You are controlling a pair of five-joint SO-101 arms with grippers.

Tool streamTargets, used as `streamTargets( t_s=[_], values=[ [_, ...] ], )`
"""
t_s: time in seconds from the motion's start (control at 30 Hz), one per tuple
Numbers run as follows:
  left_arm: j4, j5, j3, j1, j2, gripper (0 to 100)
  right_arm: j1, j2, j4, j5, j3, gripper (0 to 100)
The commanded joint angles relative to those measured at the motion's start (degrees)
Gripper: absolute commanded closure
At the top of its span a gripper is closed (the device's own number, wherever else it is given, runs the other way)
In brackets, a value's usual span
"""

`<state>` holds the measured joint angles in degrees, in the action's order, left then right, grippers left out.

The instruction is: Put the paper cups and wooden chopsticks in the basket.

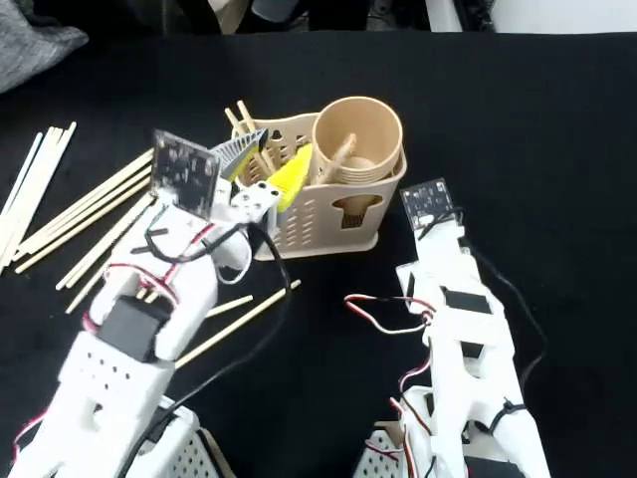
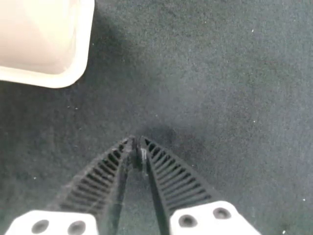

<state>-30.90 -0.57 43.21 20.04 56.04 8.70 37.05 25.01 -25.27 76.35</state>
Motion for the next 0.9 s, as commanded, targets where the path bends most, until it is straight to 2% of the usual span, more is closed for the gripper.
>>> streamTargets(
  t_s=[0.0, 0.2, 0.27, 0.37, 0.63, 0.87],
  values=[
    [-20.0, -0.7, -19.0, -8.3, -4.1, 78, 0.8, 1.2, -0.6, -0.4, -0.2, 98.6],
    [-35.9, -0.3, -31.8, -23.1, -19.2, 78, 0.8, 1.2, -0.6, -0.4, -0.2, 98.6],
    [-38.0, 0.5, -33.3, -26.5, -25.4, 78, 0.8, 1.2, -0.6, -0.4, -0.2, 98.6],
    [-38.9, 5.4, -33.8, -29.3, -35.3, 78, 0.8, 1.2, -0.6, -0.4, -0.2, 98.6],
    [-37.6, 15.8, -36.9, -30.5, -60.0, 78, 0.8, 1.2, -0.6, -0.4, -0.1, 98.6],
    [-37.6, 17.6, -44.0, -26.5, -75.6, 78, 0.8, 1.2, -0.6, -0.4, -0.1, 98.6]
  ],
)
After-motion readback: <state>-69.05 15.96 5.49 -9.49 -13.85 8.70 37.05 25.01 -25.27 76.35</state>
